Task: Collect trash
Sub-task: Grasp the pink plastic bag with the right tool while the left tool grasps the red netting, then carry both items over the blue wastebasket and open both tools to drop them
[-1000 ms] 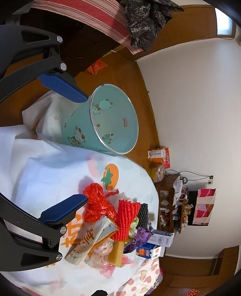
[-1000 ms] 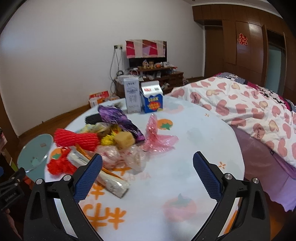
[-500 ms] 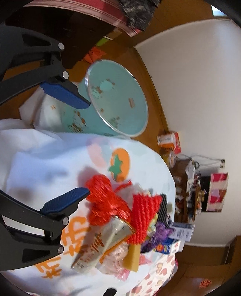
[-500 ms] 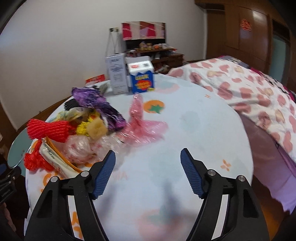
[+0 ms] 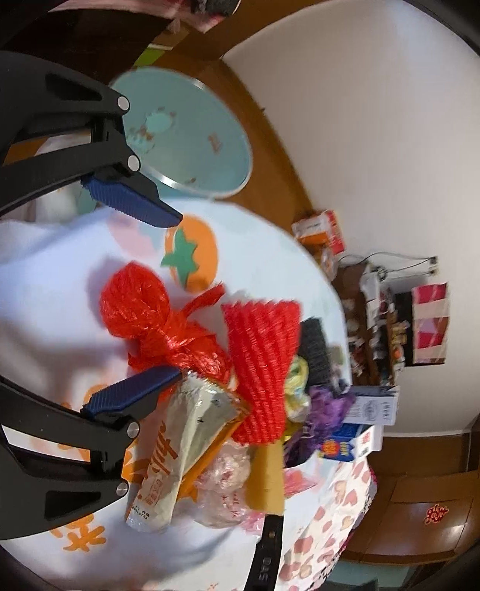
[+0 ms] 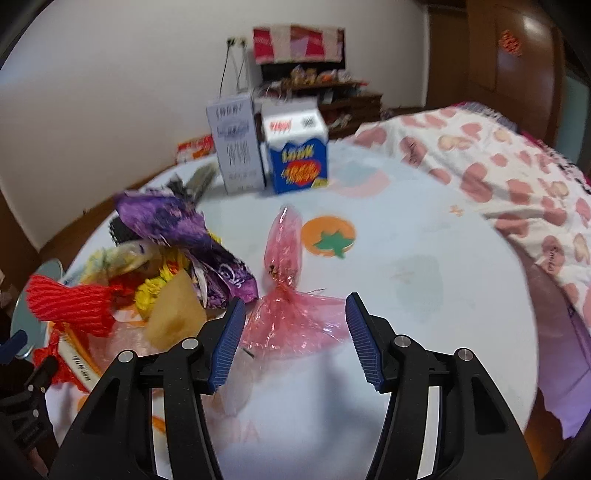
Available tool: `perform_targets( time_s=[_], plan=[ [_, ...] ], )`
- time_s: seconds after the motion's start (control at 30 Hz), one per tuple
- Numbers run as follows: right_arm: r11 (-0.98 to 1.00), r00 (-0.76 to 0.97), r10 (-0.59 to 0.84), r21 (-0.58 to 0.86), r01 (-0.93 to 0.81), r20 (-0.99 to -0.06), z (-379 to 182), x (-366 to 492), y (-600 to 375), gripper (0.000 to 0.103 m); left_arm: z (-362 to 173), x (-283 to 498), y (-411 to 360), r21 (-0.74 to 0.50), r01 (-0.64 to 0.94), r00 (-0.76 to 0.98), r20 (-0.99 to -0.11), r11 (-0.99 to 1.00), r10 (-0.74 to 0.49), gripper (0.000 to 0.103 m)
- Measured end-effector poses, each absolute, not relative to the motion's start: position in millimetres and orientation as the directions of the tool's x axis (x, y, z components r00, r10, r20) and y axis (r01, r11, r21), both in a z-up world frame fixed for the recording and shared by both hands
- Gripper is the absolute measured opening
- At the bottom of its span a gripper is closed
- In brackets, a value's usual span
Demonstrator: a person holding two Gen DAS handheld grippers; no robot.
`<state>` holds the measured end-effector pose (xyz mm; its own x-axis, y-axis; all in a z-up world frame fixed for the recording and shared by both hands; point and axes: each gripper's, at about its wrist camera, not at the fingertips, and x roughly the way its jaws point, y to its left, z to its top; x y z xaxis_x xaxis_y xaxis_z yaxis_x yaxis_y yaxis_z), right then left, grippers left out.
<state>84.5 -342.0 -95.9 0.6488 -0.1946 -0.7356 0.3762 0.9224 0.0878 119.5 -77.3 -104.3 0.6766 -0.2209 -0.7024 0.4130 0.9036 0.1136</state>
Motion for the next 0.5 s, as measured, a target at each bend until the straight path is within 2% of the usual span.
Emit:
perform_targets(
  time_s=[0.07,0.13,0.17,0.23,0.27,0.37,0.5],
  plan=[
    [0.928,0.62,-0.178,0.079,0.365,-0.764,-107,97,-344,0.057,-108,122,-80,0.099,0.423,0.664,-0.711,0.901,-0.233,0.072],
    [0.927,0.597,-0.161,0.087,0.365,-0.786,-115,103,-347,0.055,-110,123,-81,0.09,0.434,0.655,-0.715,0.896,-0.245,0.065],
    [0.927,0.595,-0.138,0.108,0.358,-0.792,-118,104,-349,0.047,-111,123,-82,0.082,0.443,0.649,-0.716,0.893,-0.256,0.058],
    [0.928,0.591,-0.121,0.12,0.352,-0.797,-122,104,-350,0.043,-114,124,-86,0.07,0.462,0.638,-0.718,0.884,-0.277,0.048],
    [0.93,0.593,-0.122,0.117,0.349,-0.796,-122,102,-349,0.032,-114,123,-87,0.064,0.468,0.635,-0.718,0.881,-0.285,0.042],
    [0.928,0.607,-0.122,0.127,0.351,-0.785,-119,93,-348,0.024,-114,119,-89,0.041,0.489,0.627,-0.711,0.872,-0.318,0.027],
    [0.919,0.642,-0.157,0.127,0.372,-0.75,-103,73,-347,0.021,-101,109,-87,0.027,0.501,0.639,-0.686,0.865,-0.349,0.023]
  ],
)
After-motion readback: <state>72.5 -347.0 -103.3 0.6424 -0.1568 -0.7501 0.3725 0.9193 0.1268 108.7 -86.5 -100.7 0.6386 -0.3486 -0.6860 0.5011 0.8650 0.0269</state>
